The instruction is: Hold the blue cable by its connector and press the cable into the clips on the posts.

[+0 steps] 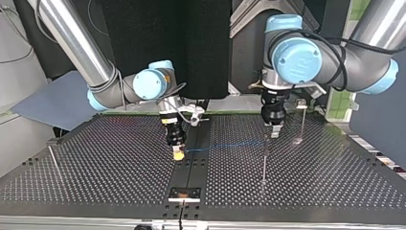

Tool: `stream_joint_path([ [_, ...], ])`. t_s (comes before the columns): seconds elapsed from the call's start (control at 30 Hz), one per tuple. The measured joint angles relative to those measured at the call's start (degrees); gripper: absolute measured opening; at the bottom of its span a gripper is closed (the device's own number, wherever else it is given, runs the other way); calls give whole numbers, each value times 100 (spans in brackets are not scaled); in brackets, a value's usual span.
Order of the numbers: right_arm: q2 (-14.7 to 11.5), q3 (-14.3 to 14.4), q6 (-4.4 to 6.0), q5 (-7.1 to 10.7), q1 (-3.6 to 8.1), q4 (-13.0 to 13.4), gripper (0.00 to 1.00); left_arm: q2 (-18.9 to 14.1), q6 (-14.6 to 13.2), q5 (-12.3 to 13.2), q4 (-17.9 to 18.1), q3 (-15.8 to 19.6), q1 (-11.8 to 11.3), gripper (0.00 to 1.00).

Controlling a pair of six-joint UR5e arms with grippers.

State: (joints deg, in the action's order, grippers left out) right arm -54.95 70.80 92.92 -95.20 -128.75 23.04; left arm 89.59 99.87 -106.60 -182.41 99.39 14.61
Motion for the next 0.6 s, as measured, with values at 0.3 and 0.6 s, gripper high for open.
stream_joint_path([
  [0.3, -2, 0, 0, 16, -22, 0, 0, 1, -16, -48, 220, 94, 8, 100],
  [0.6, 2, 0, 4, 18, -39, 0, 0, 5, -54, -58, 273, 96, 9, 100],
])
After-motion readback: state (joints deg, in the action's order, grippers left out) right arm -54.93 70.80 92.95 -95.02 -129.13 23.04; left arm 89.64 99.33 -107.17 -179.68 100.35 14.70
